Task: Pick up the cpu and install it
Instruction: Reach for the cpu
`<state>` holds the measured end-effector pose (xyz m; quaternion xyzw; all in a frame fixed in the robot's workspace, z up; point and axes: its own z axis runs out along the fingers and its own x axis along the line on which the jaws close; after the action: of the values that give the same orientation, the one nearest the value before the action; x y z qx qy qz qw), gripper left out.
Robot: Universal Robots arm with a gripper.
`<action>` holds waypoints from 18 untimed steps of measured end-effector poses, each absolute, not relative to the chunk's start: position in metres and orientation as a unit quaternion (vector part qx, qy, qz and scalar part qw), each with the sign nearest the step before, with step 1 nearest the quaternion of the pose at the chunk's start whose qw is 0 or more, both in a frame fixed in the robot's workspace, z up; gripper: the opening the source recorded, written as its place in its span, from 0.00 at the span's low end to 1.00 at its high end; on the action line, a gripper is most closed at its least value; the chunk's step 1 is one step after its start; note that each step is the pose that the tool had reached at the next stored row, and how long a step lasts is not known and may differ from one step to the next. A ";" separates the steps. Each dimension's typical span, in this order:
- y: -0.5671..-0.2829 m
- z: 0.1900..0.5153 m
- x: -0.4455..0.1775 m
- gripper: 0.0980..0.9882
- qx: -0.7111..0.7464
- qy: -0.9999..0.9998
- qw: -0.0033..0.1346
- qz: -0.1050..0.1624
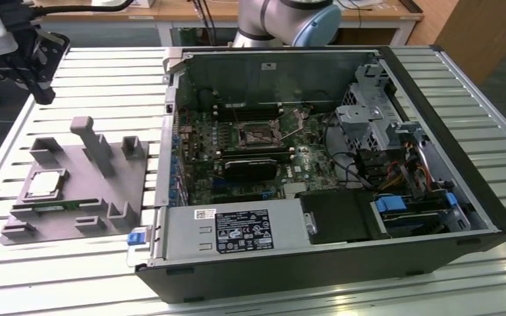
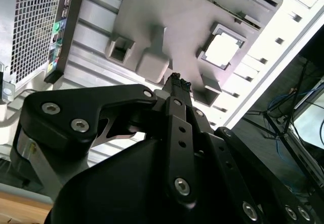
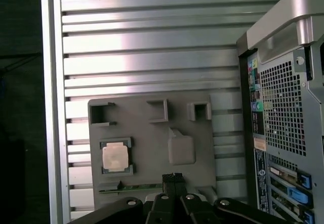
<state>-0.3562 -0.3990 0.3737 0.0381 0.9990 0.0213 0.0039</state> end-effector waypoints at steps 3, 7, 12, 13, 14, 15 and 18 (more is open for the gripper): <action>-0.399 0.373 -0.363 0.01 0.038 0.999 0.004 0.021; -0.399 0.373 -0.372 0.01 0.038 0.999 0.004 0.021; -0.399 0.372 -0.382 0.01 0.038 0.999 0.004 0.021; -0.399 0.372 -0.384 0.01 0.038 0.999 0.004 0.021; -0.399 0.372 -0.386 0.01 0.038 0.999 0.004 0.021; -0.399 0.372 -0.388 0.01 0.038 0.999 0.004 0.021; -0.399 0.372 -0.393 0.01 0.038 0.999 0.004 0.021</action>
<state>-0.3934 -0.3990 0.3716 0.0380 0.9990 0.0213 0.0038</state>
